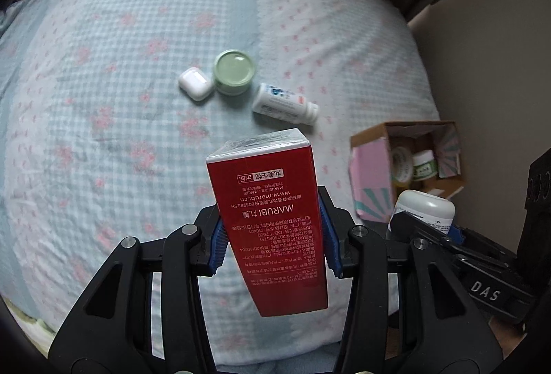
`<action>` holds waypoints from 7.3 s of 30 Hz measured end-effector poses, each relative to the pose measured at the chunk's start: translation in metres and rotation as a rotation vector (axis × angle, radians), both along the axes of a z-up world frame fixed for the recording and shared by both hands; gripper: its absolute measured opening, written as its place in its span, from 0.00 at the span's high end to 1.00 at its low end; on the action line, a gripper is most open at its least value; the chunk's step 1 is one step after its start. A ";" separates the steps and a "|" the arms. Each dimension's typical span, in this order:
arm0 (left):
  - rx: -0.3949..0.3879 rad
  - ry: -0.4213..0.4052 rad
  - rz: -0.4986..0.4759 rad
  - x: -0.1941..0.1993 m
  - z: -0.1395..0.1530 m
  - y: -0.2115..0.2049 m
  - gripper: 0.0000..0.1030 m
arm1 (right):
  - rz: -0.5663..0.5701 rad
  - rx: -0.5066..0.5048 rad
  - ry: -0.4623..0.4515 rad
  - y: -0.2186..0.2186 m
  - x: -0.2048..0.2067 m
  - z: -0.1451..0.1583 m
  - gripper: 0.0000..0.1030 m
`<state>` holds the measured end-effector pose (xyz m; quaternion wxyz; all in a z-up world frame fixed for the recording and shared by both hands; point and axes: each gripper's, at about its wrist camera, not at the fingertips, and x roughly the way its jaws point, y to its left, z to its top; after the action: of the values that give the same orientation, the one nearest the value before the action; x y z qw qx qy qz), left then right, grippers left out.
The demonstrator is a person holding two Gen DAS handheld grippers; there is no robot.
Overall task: Organize rigid objects
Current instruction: 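Carry red box and white jar into the cardboard box and release both, then withdraw both tools and move toward the remaining items, then grasp the white earbud case with the left tool while the right tool grasps the white pill bottle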
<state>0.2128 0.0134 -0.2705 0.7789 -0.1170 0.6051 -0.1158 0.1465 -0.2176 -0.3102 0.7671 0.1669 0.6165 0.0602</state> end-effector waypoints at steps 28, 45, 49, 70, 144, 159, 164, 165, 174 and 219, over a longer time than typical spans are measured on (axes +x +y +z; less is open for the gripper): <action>-0.009 -0.158 -0.066 -0.001 0.071 -0.238 0.60 | -0.017 -0.100 -0.075 -0.274 0.014 0.046 0.49; 0.111 0.031 -0.122 0.043 -0.054 -0.359 0.60 | 0.081 -0.070 0.101 -0.352 0.089 -0.081 0.49; 0.107 0.068 -0.129 0.044 -0.080 -0.377 0.60 | 0.153 -0.094 0.097 -0.345 0.093 -0.099 0.49; 0.152 0.032 -0.163 0.025 -0.113 -0.422 0.00 | 0.245 -0.003 0.009 -0.328 0.122 -0.121 0.04; 0.263 -0.179 -0.213 0.007 0.036 0.081 0.00 | 0.116 -0.154 -0.226 0.032 0.028 0.068 0.00; 0.284 -0.046 -0.361 0.134 -0.091 0.077 0.00 | 0.658 -0.344 -0.151 0.091 0.123 -0.045 0.00; 0.296 0.023 -0.435 0.173 -0.144 0.048 0.00 | 0.844 -0.430 -0.106 0.101 0.147 -0.098 0.00; 0.299 0.042 -0.448 0.180 -0.156 0.043 0.01 | 0.878 -0.443 -0.098 0.103 0.151 -0.109 0.01; 0.324 0.143 -0.511 0.212 -0.225 0.017 0.11 | 1.072 -0.525 -0.014 0.110 0.177 -0.179 0.15; 0.215 -0.031 -0.419 0.146 -0.111 0.059 0.44 | 0.716 -0.257 0.059 0.088 0.143 -0.106 0.51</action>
<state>0.3591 0.0723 -0.3812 0.7552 0.0967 0.6128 -0.2116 0.2900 -0.1292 -0.4167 0.6943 -0.1546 0.6599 0.2417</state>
